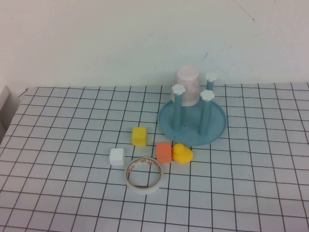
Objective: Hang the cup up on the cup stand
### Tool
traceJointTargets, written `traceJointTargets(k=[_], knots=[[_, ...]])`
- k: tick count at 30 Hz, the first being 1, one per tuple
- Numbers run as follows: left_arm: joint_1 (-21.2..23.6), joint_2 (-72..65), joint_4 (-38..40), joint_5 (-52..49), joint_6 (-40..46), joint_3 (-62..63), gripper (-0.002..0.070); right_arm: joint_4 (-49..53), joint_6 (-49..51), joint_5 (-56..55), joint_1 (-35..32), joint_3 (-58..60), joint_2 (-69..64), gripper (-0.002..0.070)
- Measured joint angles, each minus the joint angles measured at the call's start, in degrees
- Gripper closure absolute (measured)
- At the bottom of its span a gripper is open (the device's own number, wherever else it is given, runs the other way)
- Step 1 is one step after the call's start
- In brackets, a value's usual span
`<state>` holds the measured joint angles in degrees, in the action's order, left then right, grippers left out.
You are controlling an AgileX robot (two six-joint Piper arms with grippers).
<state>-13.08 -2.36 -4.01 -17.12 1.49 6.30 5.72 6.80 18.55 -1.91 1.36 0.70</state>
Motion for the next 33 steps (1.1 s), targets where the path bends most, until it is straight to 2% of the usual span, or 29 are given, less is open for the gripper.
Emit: traceJointTargets(k=[2,6,14,17,23,33], knots=[[4.83,2.66,1.38,1.47,-0.48,-2.62,0.0676,0.0,0.0,0.04,0.0,0.0,0.0,0.0675],[8.29,2.9,3.08,3.01,-0.51,-5.37,0.0676,0.0,0.0,0.04,0.0,0.0,0.0,0.0675],[8.77,3.16,4.43,4.4,-1.8,-7.39,0.0676,0.0,0.0,0.04,0.0,0.0,0.0,0.0675],[8.77,3.16,4.68,1.31,-2.58,-7.39,0.0676,0.0,0.0,0.04,0.0,0.0,0.0,0.0675],[8.77,3.16,4.68,-0.33,0.9,-7.39,0.0676,0.0,0.0,0.04,0.0,0.0,0.0,0.0675],[8.77,3.16,4.68,-0.42,1.37,-7.29,0.0676,0.0,0.0,0.04,0.0,0.0,0.0,0.0675]])
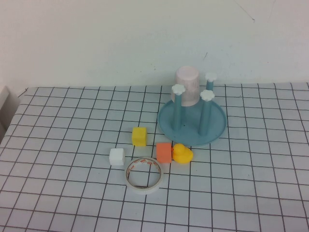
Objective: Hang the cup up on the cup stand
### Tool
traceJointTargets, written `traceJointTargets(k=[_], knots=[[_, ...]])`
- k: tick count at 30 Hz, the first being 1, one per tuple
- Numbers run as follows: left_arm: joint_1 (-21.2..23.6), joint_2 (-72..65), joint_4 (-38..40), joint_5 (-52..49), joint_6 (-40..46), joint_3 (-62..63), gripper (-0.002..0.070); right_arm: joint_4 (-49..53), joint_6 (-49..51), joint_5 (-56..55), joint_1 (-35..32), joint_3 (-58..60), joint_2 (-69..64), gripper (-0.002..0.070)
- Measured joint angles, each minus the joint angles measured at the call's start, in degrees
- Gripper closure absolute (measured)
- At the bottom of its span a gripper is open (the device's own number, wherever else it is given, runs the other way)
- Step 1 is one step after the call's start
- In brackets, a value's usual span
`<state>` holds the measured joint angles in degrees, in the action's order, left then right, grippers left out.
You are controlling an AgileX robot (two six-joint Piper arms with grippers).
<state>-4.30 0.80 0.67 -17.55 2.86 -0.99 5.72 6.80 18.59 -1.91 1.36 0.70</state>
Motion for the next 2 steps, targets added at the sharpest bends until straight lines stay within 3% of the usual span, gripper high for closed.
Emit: traceJointTargets(k=[2], knots=[[0.0,0.0,0.0,-0.04,0.24,0.0,0.0676,0.0,0.0,0.0,0.0,0.0,0.0,0.0675]])
